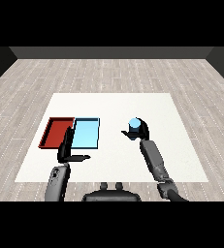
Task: Pick the blue can and put it in the blue box
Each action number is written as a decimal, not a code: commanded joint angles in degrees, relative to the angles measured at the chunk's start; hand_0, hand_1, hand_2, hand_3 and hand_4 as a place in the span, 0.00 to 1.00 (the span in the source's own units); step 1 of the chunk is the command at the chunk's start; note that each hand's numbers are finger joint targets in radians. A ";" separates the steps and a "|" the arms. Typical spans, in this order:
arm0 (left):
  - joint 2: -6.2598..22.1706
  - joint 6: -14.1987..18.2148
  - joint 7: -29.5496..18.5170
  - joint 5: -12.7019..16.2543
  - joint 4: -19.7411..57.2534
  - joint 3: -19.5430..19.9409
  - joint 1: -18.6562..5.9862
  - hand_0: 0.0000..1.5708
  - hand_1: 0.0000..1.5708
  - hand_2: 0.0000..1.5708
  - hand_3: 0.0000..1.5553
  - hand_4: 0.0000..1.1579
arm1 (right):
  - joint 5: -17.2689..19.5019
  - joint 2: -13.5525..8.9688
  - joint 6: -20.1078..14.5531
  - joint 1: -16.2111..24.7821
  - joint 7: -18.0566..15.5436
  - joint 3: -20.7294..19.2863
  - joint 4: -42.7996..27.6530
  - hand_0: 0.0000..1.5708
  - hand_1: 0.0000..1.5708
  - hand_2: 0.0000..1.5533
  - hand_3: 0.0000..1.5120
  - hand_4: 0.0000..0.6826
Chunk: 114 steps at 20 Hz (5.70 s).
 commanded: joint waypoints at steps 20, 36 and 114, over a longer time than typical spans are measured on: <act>-1.72 11.11 3.72 4.28 2.25 -17.74 -5.10 0.00 0.00 0.00 0.00 0.00 | 0.11 2.14 -2.99 8.56 6.20 10.92 -20.71 0.93 0.93 0.94 0.91 0.83; -1.72 10.25 5.93 6.83 11.67 -17.99 -15.55 0.00 0.00 0.00 0.00 0.00 | -1.54 2.06 -1.48 3.71 9.08 11.12 -21.90 0.92 0.92 0.94 0.91 0.81; -1.68 38.12 2.76 25.03 34.90 -34.61 -36.14 1.00 1.00 0.99 0.94 0.98 | -5.61 2.13 -13.44 1.41 9.70 30.21 -23.12 0.00 0.00 0.00 0.00 0.00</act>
